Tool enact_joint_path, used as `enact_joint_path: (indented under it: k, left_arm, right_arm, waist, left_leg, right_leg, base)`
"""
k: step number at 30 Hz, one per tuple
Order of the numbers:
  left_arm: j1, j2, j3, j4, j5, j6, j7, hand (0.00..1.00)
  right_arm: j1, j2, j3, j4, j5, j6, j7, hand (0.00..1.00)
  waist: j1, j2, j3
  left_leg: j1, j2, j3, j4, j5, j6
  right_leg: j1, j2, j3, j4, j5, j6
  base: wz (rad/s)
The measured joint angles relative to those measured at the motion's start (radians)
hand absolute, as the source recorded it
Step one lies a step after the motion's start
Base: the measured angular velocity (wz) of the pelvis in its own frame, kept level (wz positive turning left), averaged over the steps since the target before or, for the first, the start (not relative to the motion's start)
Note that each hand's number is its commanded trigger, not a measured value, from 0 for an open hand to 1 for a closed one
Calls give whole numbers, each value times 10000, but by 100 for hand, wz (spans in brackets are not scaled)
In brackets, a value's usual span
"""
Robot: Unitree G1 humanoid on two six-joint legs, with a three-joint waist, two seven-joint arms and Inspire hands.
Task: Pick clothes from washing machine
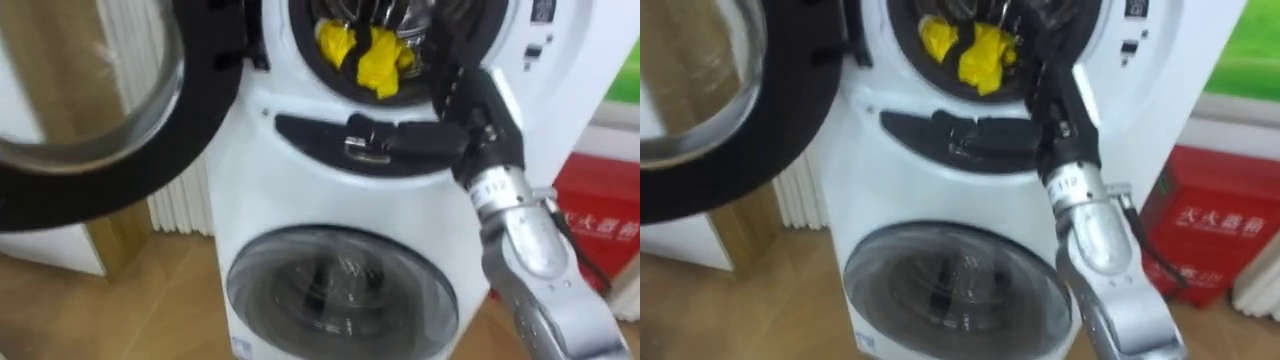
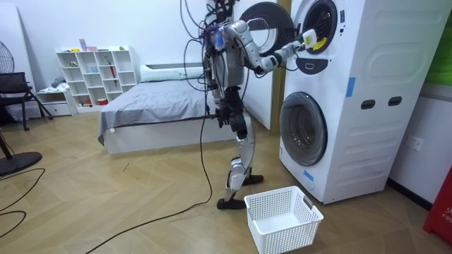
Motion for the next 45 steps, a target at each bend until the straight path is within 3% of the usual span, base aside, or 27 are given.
enact_joint_path:
  k: [1,3,4,5,7,9,10,12,13,14,15,16,17,19,20,23,27,36,43,45]
  left_arm:
    - [-37,-1,-3,1,-104,-12,-134,0]
    - [-120,-26,-20,3,-161,-34,-179,0]
    - [-227,-38,-28,15,-170,-57,-199,0]
    - [-475,-26,-17,42,-195,-75,-199,0]
    - [-714,42,-13,40,-272,-122,-182,0]
    - [-964,136,-12,24,-282,-170,-150,0]
    - [-1106,200,-12,-58,-284,-180,-134,0]
    - [-1274,280,-12,-183,-262,-219,-95,0]
    - [-1387,346,0,-287,-290,-219,-79,0]
    - [-1405,385,-10,-351,-301,-227,-43,0]
    - [-1449,396,-18,-355,-290,-236,-37,0]
    - [-1541,375,-19,-327,-240,-235,-19,0]
    - [-1564,340,-26,-318,-240,-231,-4,0]
    - [-1399,195,-144,-246,-168,-205,118,0]
    - [-1328,163,-147,-265,-156,-185,135,0]
    - [-473,185,-126,-165,-143,32,193,0]
    - [31,171,-126,-152,-146,95,177,0]
    - [-73,58,-108,-228,-154,176,177,0]
    - [-154,-127,-127,-273,-149,433,176,0]
    - [-155,-136,-125,-276,-151,474,171,0]
  right_arm:
    - [-9,-2,36,-1,36,9,-22,0]
    - [-10,-55,96,-233,185,-35,124,0]
    - [-14,-135,218,-517,255,-113,237,0]
    - [-13,-236,236,-565,351,-318,262,0]
    - [528,-330,509,-1063,350,-729,181,0]
    - [785,-414,598,-1414,321,-793,328,0]
    - [949,-438,634,-1580,322,-816,366,0]
    - [1209,-559,637,-1609,327,-964,389,0]
    - [1273,-507,635,-1464,315,-952,463,0]
    - [1279,-531,631,-1404,323,-874,569,0]
    - [1279,-530,620,-1369,318,-838,619,0]
    - [1269,-543,572,-1289,196,-737,692,0]
    - [1266,-554,566,-1247,146,-731,700,0]
    - [1210,-581,553,-1193,108,-611,632,0]
    - [1219,-605,554,-1196,109,-536,569,0]
    - [1218,-638,496,-1197,160,-371,688,0]
    - [1217,-666,420,-1174,140,-312,655,0]
    - [1169,-652,523,-1421,-1068,-183,679,0]
    - [1164,-521,545,-1951,-1656,609,484,0]
    - [1160,-476,545,-2043,-1677,669,407,0]
  waist:
    - [-126,-141,-81]
    - [-320,-274,-82]
    - [-453,-269,-78]
    - [-491,-146,9]
    - [-708,0,104]
    - [-803,28,119]
    - [-1019,27,122]
    - [-1027,79,134]
    - [-1179,225,171]
    - [-1257,295,193]
    - [-1282,326,201]
    - [-1354,331,197]
    - [-1383,331,197]
    - [-1509,384,150]
    - [-1518,410,111]
    - [-1513,430,82]
    - [-1441,401,63]
    - [-1173,315,-35]
    - [-1148,283,-46]
    - [-1138,280,-43]
  left_leg:
    - [43,-185,42,40,95,218]
    - [138,-533,157,374,-195,377]
    - [202,-745,251,662,-513,509]
    - [292,-892,300,969,-896,606]
    - [588,-1083,450,1058,-1337,790]
    - [850,-1249,665,1127,-1647,953]
    - [1008,-1364,695,1129,-1751,1064]
    - [1369,-1367,671,1044,-1910,1156]
    - [1567,-1278,412,977,-2026,1263]
    - [1656,-1178,158,879,-2033,1274]
    - [1677,-1106,91,829,-2004,1264]
    - [1707,-1035,-13,710,-1858,1194]
    - [1713,-1025,-41,675,-1822,1214]
    - [1689,-1090,-203,667,-1791,1185]
    - [1721,-1108,-254,629,-1769,1163]
    - [1957,-1154,-334,342,-1597,1117]
    - [1895,-1113,-490,355,-1574,1082]
    - [1768,-991,-582,264,-1475,914]
    - [1843,-993,-624,43,-1410,861]
    - [1790,-992,-629,36,-1369,815]
  right_leg:
    - [98,-184,-5,-6,-125,106]
    - [336,-563,-78,-92,-289,321]
    - [573,-825,-95,-6,-398,512]
    - [664,-1022,-132,437,-523,736]
    - [434,-1381,-141,1716,-614,929]
    - [-81,-1793,-198,3130,-543,1131]
    - [-231,-1924,-243,3713,-347,1420]
    - [-538,-1940,-39,4388,170,1546]
    - [-597,-1770,2,4466,221,1408]
    - [-727,-1463,67,3916,-177,1290]
    - [-827,-1302,43,3527,-307,1227]
    - [-991,-998,46,2503,-367,1194]
    - [-1050,-897,63,1848,-337,1167]
    - [-1141,-635,219,315,346,853]
    - [-1057,-623,194,163,454,839]
    - [-671,-600,54,-563,1445,839]
    - [-604,-540,-18,-768,1572,774]
    - [-674,-395,-115,-978,1702,610]
    - [-680,-407,-207,-1027,1694,563]
    - [-729,-406,-214,-1015,1694,562]
  base:
    - [0]
    - [6]
    - [13]
    - [10]
    - [-5]
    - [-23]
    - [-5]
    - [-21]
    - [-34]
    - [-22]
    - [-11]
    - [0]
    - [9]
    - [26]
    - [23]
    - [9]
    - [11]
    - [-2]
    - [0]
    - [0]
